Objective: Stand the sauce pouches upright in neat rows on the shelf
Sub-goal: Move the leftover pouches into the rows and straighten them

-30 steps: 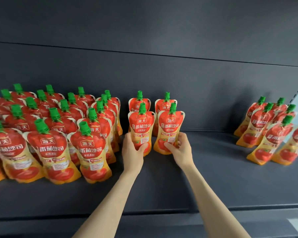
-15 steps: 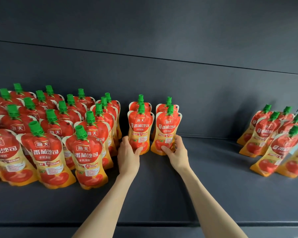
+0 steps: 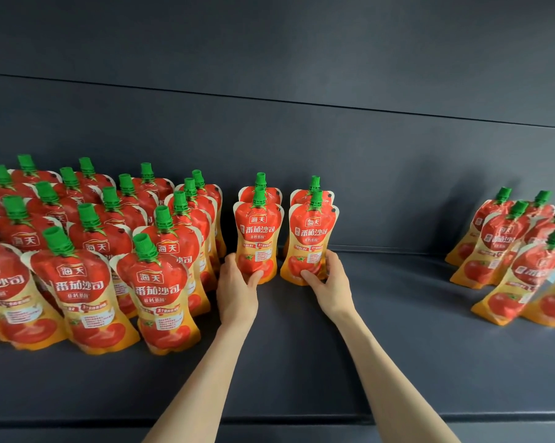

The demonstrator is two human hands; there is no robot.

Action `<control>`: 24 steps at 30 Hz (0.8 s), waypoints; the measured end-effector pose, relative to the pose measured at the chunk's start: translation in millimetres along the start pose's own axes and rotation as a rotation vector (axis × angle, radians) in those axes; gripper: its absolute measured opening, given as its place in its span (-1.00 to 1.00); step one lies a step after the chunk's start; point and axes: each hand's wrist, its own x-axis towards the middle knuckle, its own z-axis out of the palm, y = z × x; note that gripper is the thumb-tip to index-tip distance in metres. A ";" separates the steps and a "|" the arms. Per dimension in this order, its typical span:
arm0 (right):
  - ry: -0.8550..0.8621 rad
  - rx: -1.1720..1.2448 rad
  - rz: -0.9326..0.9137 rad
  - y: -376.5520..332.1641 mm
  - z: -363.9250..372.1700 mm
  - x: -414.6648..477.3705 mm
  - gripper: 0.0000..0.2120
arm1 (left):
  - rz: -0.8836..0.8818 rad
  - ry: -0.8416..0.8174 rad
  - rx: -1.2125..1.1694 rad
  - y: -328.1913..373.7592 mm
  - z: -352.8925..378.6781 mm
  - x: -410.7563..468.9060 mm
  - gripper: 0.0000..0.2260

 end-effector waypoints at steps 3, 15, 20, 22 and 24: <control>-0.001 0.008 0.001 -0.5 -0.3 0.0 -0.54 | 0.007 0.009 -0.011 -0.2 -0.1 -0.5 -0.56; -0.026 -0.024 0.021 -4.3 -1.1 0.3 -0.52 | -0.020 0.008 0.053 1.4 0.3 -0.1 -0.58; -0.046 -0.001 0.030 -8.0 -5.2 0.2 -0.56 | -0.025 0.001 0.063 1.2 0.1 0.6 -0.58; -0.050 -0.003 0.030 -8.0 -6.0 0.3 -0.56 | -0.027 0.000 0.067 1.1 0.4 0.8 -0.57; -0.047 -0.006 0.024 -7.6 -6.4 0.5 -0.57 | -0.023 -0.002 0.072 0.7 0.6 0.8 -0.57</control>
